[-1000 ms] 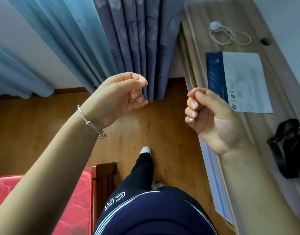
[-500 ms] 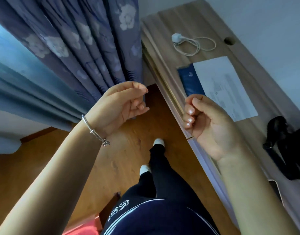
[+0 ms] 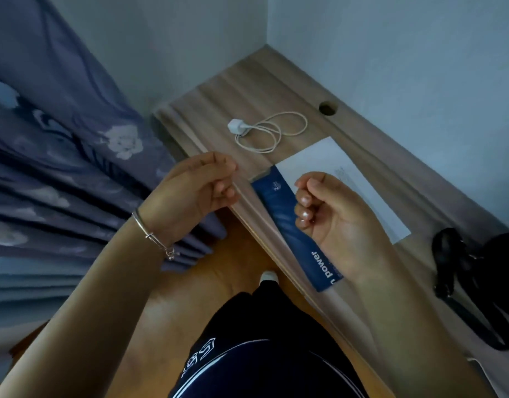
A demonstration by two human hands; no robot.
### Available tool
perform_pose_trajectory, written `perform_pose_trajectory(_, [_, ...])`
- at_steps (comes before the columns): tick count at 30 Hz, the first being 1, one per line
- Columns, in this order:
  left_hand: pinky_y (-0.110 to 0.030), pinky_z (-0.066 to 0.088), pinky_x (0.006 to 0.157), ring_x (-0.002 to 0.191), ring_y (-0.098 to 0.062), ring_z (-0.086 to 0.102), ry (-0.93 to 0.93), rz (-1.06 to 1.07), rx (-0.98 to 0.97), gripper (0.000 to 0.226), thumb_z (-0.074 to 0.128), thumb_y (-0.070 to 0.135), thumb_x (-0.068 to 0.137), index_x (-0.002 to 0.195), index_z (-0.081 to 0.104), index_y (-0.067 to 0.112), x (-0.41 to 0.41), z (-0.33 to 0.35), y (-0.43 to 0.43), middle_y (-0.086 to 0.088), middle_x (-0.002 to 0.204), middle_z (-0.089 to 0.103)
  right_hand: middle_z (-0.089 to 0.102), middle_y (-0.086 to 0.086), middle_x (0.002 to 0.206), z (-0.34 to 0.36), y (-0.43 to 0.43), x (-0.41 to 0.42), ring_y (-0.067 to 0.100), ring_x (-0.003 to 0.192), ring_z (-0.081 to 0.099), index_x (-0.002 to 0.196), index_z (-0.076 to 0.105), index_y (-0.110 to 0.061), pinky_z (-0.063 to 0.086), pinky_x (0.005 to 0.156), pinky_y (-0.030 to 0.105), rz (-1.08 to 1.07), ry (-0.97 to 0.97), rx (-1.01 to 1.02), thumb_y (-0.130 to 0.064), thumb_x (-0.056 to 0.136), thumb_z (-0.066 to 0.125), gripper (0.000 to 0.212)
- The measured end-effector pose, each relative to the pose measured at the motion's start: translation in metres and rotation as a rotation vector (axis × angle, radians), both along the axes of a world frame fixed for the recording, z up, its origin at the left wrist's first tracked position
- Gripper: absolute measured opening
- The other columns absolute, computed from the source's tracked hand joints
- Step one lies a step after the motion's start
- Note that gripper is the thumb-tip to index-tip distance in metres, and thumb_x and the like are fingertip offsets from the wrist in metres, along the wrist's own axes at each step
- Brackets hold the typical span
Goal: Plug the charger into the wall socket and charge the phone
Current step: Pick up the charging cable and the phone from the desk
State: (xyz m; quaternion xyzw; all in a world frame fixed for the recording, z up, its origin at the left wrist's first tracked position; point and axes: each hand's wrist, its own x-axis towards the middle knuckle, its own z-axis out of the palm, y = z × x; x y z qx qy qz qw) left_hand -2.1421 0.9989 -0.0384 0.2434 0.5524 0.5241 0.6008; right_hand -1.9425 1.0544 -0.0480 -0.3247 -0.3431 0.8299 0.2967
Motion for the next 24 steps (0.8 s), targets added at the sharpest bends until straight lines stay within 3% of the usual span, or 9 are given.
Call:
perform_pose_trajectory(5, [-0.032,0.052,0.079,0.054,-0.007,0.054,-0.006,-0.036,-0.031,0.007,0.057,0.019,0.074,0.078,0.058,0.014,-0.002,-0.015,0.036,0.007,0.047,0.049,0.056,-0.006,0.059,-0.007,0.021,0.0,0.007,0.052,0.048,0.068,0.069,-0.02,0.042,0.051,0.016,-0.066,0.0,-0.047,-0.018,0.079,0.054,0.019])
perform_pose_trajectory(9, [-0.026,0.056,0.068,0.052,-0.007,0.054,-0.028,-0.056,-0.032,0.01,0.053,0.012,0.084,0.076,0.059,0.014,-0.001,-0.029,0.061,0.007,0.047,0.048,0.056,-0.005,0.058,-0.014,0.032,0.002,0.006,0.051,0.049,0.068,0.069,-0.019,0.043,0.05,0.016,-0.146,-0.01,-0.084,-0.018,0.078,0.055,0.017])
perform_pose_trajectory(14, [-0.026,0.056,0.069,0.052,-0.007,0.052,-0.032,-0.131,-0.076,0.016,0.048,0.007,0.09,0.077,0.056,0.013,-0.005,-0.043,0.093,0.007,0.047,0.047,0.056,-0.006,0.057,-0.02,0.041,-0.001,0.005,0.05,0.049,0.07,0.065,-0.016,0.042,0.05,0.016,-0.234,-0.038,-0.103,-0.012,0.083,0.055,0.017])
perform_pose_trajectory(19, [-0.025,0.056,0.067,0.051,-0.006,0.052,-0.052,-0.188,-0.085,0.016,0.049,0.007,0.089,0.078,0.058,0.014,-0.018,-0.05,0.119,0.007,0.048,0.047,0.058,-0.005,0.058,-0.024,0.049,-0.012,0.005,0.051,0.051,0.063,0.069,-0.021,0.044,0.051,0.017,-0.29,-0.137,-0.147,-0.007,0.095,0.043,0.043])
perform_pose_trajectory(24, [-0.027,0.052,0.074,0.056,-0.006,0.051,0.125,-0.233,-0.082,0.017,0.055,0.007,0.088,0.076,0.06,0.017,-0.041,-0.065,0.148,0.011,0.049,0.052,0.058,-0.002,0.059,-0.024,0.061,-0.03,0.007,0.053,0.051,0.072,0.066,-0.014,0.044,0.052,0.017,-0.327,-0.136,-0.182,-0.008,0.094,0.045,0.031])
